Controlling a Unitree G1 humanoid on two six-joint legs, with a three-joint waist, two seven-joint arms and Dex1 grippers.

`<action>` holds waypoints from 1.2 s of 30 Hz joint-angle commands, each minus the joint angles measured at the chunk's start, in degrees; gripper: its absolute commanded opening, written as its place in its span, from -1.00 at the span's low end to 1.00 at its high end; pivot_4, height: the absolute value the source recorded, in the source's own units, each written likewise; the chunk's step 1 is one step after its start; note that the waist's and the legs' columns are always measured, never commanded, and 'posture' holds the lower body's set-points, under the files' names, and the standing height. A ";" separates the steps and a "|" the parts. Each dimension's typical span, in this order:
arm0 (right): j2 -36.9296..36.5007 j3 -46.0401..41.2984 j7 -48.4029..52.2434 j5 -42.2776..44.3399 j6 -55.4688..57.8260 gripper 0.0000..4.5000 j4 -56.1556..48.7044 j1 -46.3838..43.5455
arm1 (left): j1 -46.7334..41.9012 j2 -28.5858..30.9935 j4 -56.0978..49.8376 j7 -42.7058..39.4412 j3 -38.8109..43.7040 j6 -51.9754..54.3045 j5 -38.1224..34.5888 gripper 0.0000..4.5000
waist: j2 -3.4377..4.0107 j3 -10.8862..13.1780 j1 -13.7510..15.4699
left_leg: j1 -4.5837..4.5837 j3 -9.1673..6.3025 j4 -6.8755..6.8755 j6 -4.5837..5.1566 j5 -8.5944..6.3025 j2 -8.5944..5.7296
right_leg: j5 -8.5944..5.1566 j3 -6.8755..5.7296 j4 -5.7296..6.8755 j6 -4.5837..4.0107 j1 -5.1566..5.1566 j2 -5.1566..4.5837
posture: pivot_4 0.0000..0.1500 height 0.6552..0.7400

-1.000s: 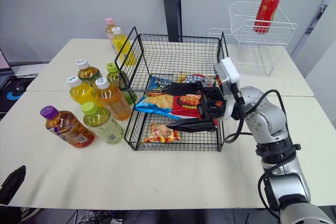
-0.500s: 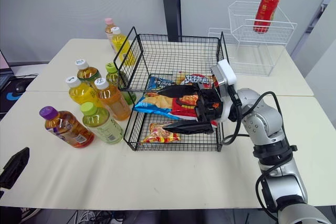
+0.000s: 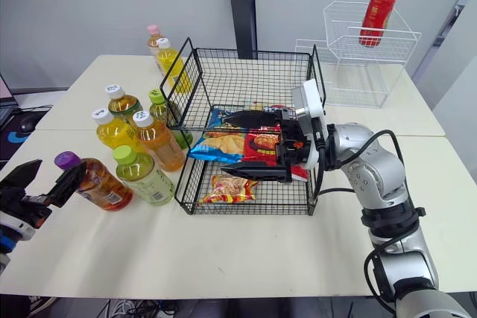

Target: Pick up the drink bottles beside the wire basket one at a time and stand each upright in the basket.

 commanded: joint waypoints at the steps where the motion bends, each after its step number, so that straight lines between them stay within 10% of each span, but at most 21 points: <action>1: -1.02 -0.46 -1.57 -0.72 0.04 1.00 -3.03 0.41 | -3.14 1.23 1.61 -0.15 -2.43 0.30 2.74 0.98 | -0.02 -0.01 0.08 | -0.01 -0.01 0.00 0.00 0.00 0.00 | 0.00 -0.01 0.00 0.00 0.00 0.00 | 1.00 1.00; 22: -1.63 -0.83 -2.75 -0.36 -0.03 1.00 -4.12 1.03 | -8.54 -0.54 4.94 -2.87 -4.68 1.02 7.47 0.98 | -0.03 0.03 -0.03 | -0.01 0.00 -0.03 -0.01 0.00 0.01 | -0.01 -0.01 0.00 0.03 -0.01 -0.01 | 1.00 1.00; 33: -1.75 -0.78 -2.81 -0.61 -0.16 1.00 -4.23 1.20 | -9.48 -1.39 6.23 -3.03 -5.35 1.08 8.58 -0.34 | -0.02 0.03 0.09 | -0.01 0.00 -0.03 -0.01 0.00 0.00 | -0.01 -0.01 -0.01 0.03 0.00 -0.02 | 1.00 1.00; 36: -1.85 -0.73 -3.15 -0.52 0.17 1.00 -4.86 1.43 | -9.61 -1.60 6.25 -2.95 -5.07 1.07 8.69 -0.38 | -0.02 0.03 0.10 | -0.01 -0.01 -0.03 -0.01 0.00 0.00 | -0.01 -0.02 -0.01 0.03 0.00 -0.02 | 1.00 1.00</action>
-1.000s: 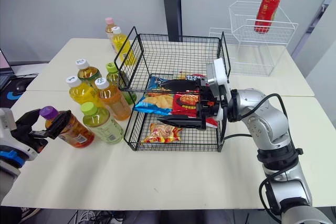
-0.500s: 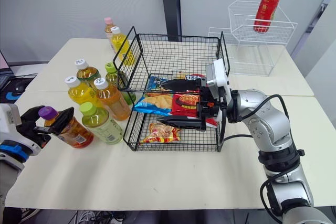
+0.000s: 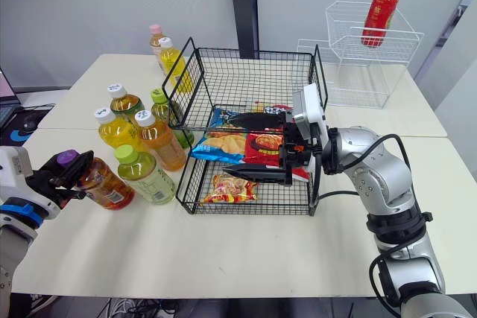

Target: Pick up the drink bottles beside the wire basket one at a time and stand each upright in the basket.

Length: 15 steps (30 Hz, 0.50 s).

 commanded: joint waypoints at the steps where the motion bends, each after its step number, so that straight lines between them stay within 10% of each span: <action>1: -0.53 -0.89 -0.52 0.50 -0.04 1.00 -2.02 -0.03 | -0.19 -0.46 -0.35 -0.31 0.30 -0.03 0.27 -0.38 | 0.00 0.00 0.00 | 0.00 0.00 0.00 0.00 0.00 0.00 | 0.00 0.00 0.00 0.00 0.00 0.00 | 1.00 1.00; 15: 2.62 -2.49 -6.35 0.87 -1.60 1.00 -3.82 1.09 | -0.92 8.36 -2.18 -5.82 13.76 4.63 -6.35 -0.38 | -0.44 0.24 -0.19 | -0.18 -0.03 -0.03 -0.05 0.03 0.05 | 0.00 -0.07 0.01 0.00 -0.20 0.01 | 1.00 1.00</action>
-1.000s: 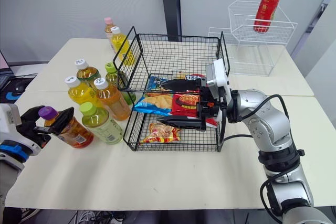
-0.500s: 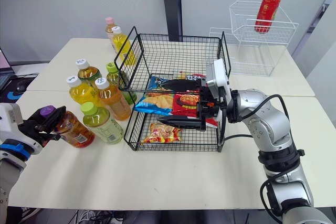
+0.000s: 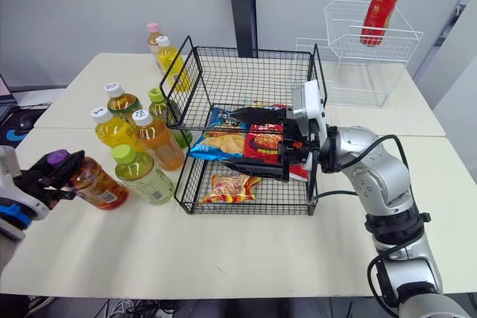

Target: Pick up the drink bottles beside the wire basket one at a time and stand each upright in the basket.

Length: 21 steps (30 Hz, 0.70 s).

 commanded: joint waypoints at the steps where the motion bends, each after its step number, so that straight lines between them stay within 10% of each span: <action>1: 0.76 -1.77 -1.99 0.74 -1.29 1.00 -2.90 0.51 | -1.42 4.51 -2.44 -2.43 8.04 1.82 -4.62 -0.38 | 0.01 0.01 0.02 | -0.01 0.01 0.00 0.00 -0.01 -0.01 | 0.00 0.02 -0.01 0.00 -0.01 -0.01 | 1.00 1.00; 13: 3.13 -2.96 -10.00 -1.35 -3.38 1.00 -4.53 2.06 | -14.52 26.28 6.77 -11.45 16.34 15.43 -16.29 -0.38 | 0.02 0.12 0.06 | -0.03 0.00 -0.06 -0.11 0.05 -0.05 | -0.01 -0.01 -0.01 0.01 -0.06 -0.05 | 1.00 1.00; 21: 3.90 -2.82 -14.91 -4.73 -5.45 1.00 -6.20 3.39 | -37.96 35.32 16.53 -10.80 0.22 14.46 -23.05 -0.38 | -0.01 0.19 0.07 | -0.05 0.00 -0.11 -0.15 0.08 -0.07 | -0.01 -0.01 0.02 0.02 -0.10 -0.03 | 1.00 1.00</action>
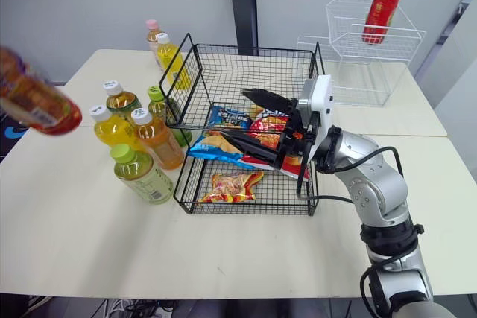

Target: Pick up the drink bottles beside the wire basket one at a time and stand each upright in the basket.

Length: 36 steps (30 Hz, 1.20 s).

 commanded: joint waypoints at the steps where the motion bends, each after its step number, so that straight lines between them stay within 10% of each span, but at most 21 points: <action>1: 0.69 -0.74 -2.68 -1.95 -2.72 1.00 -2.56 -0.28 | -12.60 3.02 3.21 0.96 -8.11 -3.30 -4.21 -0.38 | -0.01 0.00 0.01 | 0.00 0.00 0.00 -0.01 0.00 0.00 | 0.00 0.01 0.00 0.00 0.00 0.00 | 1.00 1.00; 14: 2.67 -0.96 -12.29 -10.98 -8.19 1.00 -5.82 1.63 | -48.25 -12.08 14.36 -7.33 -35.53 -4.28 4.92 -0.38 | -0.03 0.01 0.07 | -0.01 0.04 0.05 -0.34 0.21 -0.04 | 0.00 0.07 0.07 0.00 -0.03 0.06 | 1.00 1.00; 36: 1.51 -1.34 -28.92 -27.27 -6.45 1.00 -17.40 10.08 | -70.63 -53.18 61.48 -19.00 -48.59 -37.40 38.07 -0.38 | 0.06 0.07 0.00 | -0.11 0.09 0.30 -0.41 0.27 -0.10 | 0.00 0.18 0.11 0.01 -0.07 0.07 | 1.00 1.00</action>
